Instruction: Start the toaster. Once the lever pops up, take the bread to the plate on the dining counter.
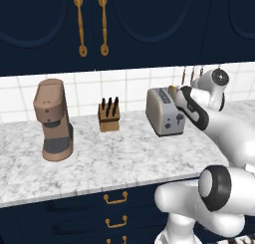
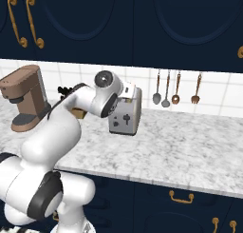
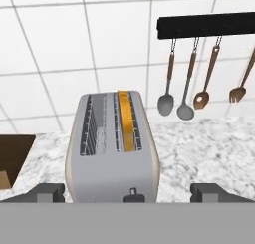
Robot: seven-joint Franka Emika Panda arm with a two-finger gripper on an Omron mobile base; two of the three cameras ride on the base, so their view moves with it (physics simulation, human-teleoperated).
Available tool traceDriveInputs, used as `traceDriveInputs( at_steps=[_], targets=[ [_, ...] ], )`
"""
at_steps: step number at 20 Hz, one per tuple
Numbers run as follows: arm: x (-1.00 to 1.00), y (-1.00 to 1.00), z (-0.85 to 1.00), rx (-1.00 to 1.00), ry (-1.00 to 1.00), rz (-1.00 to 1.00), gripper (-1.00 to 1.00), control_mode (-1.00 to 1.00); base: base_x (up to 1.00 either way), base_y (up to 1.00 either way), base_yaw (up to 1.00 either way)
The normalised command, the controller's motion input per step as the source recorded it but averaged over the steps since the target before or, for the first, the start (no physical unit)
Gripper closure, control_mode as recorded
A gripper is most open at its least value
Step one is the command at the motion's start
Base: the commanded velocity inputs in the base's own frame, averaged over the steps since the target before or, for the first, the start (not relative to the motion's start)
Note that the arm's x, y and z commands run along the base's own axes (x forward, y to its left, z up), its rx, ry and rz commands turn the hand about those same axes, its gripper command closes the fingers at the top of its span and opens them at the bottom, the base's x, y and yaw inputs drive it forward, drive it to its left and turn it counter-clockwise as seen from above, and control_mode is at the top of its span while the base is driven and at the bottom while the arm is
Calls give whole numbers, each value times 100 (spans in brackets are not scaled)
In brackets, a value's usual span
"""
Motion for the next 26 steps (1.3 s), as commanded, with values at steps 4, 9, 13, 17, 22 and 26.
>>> traceDriveInputs(
  at_steps=[4,9,13,17,22,26],
  targets=[
    [38,0,-23,0,6,0,-100,-100,0,0,0],
    [27,0,-29,0,0,0,-100,-100,0,0,0],
    [20,0,-40,0,-5,0,-100,-100,0,0,0],
    [28,0,-14,0,-1,0,-100,-100,0,0,0],
    [34,0,0,0,0,0,-100,-100,0,0,0],
    [24,0,-4,0,0,0,-100,-100,0,0,0]
  ],
)
